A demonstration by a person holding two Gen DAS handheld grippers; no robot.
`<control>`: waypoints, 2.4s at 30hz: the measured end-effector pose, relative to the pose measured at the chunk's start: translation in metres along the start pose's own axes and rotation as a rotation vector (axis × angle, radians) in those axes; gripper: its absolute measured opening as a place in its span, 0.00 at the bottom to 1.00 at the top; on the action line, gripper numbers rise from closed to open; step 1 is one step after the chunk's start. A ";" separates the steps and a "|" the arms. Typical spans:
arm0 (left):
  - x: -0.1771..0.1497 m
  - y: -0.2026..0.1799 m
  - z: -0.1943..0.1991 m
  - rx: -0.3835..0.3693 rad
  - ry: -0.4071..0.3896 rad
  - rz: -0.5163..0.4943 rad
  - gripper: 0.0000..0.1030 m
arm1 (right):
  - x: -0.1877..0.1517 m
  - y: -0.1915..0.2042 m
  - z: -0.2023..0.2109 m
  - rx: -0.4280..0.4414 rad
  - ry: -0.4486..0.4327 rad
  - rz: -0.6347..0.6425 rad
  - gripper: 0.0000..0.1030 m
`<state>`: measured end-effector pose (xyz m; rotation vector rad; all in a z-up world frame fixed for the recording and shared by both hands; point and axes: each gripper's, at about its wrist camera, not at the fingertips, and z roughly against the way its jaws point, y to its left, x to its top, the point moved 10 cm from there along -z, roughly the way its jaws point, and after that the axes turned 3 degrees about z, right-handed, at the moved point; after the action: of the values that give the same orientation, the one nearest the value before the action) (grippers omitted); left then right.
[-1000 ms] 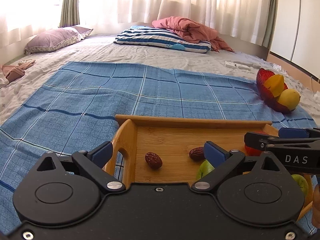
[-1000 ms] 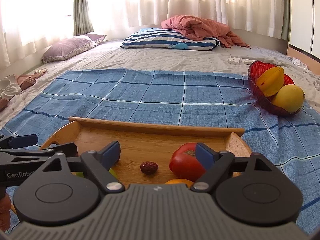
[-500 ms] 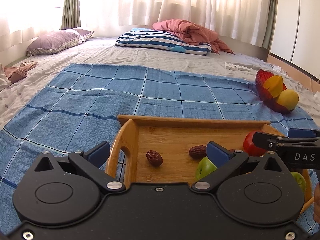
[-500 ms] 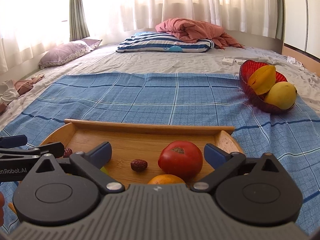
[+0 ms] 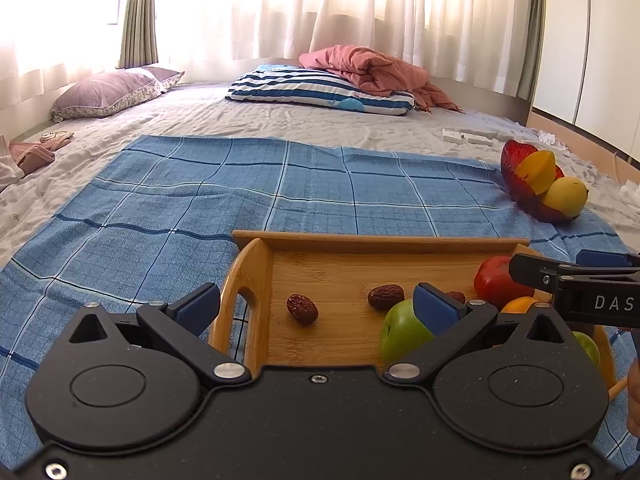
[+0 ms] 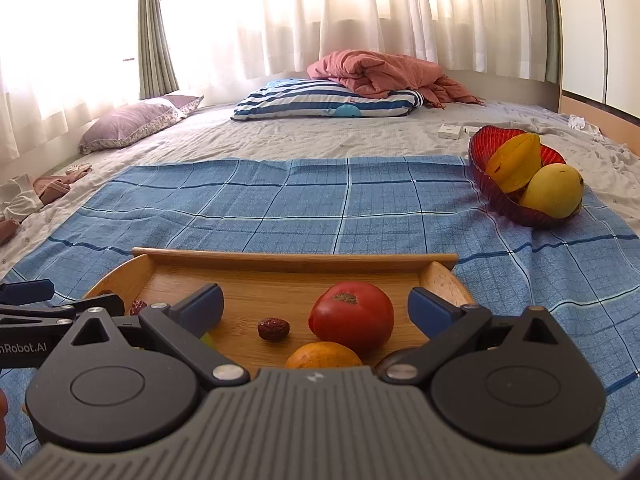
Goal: Organize fruits
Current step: 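Lift both open tools and pull them back away from the tray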
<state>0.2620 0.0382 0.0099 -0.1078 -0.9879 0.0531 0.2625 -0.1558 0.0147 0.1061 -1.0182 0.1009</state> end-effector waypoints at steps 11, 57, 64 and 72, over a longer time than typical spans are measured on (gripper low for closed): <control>-0.009 -0.014 0.030 -0.006 -0.041 -0.061 1.00 | -0.002 -0.002 0.030 -0.001 -0.060 0.012 1.00; -0.094 -0.025 0.107 -0.007 -0.034 -0.032 1.00 | -0.086 0.001 0.117 -0.074 -0.155 0.063 1.00; -0.113 -0.026 0.108 0.002 -0.012 -0.049 1.00 | -0.102 -0.004 0.118 -0.077 -0.137 0.064 1.00; -0.131 -0.024 0.103 0.022 0.019 -0.045 1.00 | -0.122 0.001 0.115 -0.078 -0.103 0.112 1.00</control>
<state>0.1040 0.0088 -0.0400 -0.0657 -0.9704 0.0216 0.1020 -0.1745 -0.0291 -0.0170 -1.1299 0.1593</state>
